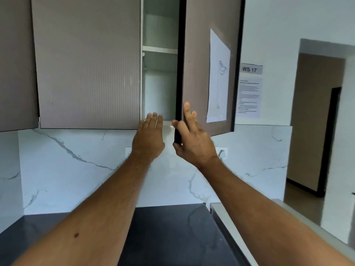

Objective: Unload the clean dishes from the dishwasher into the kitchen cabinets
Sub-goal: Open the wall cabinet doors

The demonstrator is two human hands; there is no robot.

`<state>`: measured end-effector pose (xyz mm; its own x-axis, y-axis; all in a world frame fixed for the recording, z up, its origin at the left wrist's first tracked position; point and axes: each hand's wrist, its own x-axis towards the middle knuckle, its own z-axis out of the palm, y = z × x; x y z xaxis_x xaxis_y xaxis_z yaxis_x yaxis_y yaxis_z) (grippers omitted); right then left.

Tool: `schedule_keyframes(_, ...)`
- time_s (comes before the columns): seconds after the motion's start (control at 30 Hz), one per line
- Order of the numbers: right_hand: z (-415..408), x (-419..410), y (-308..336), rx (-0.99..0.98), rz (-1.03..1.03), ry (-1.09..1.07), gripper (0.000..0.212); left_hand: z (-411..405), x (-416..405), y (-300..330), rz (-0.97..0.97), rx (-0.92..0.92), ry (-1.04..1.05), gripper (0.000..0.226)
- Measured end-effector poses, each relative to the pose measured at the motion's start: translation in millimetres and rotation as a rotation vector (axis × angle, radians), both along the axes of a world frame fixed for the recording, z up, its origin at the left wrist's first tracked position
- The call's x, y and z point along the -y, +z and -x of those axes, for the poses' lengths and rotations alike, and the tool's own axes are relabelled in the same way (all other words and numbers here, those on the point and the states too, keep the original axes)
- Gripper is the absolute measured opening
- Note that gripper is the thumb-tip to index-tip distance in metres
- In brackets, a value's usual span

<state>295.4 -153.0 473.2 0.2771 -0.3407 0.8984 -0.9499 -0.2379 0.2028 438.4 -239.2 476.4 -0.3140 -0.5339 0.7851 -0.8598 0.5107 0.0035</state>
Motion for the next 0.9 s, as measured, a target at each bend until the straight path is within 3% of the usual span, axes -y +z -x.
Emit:
schedule_keyframes(0.13, 35, -66, -11, 0.159, 0.108, 0.013, 0.052, 33, -61, -16, 0.001, -0.007, -0.045, 0.082)
schedule_keyframes(0.23, 65, -116, -18, 0.528, 0.077, 0.058, 0.064, 49, -104, -35, -0.030, 0.013, -0.072, 0.082)
schedule_keyframes(0.3, 87, -142, -19, 0.735, 0.131, 0.075, 0.059, 59, -128, -43, -0.067, 0.011, -0.092, 0.082)
schedule_keyframes(0.5, 167, -197, -4, 1.066, 0.077, -0.013, 0.054, 111, -177, -45, -0.058, 0.030, -0.159, 0.083)
schedule_keyframes(0.9, 250, -203, 6, 1.185, 0.073, -0.142, 0.027, 197, -175, -35, -0.013, 0.038, -0.291, 0.083)
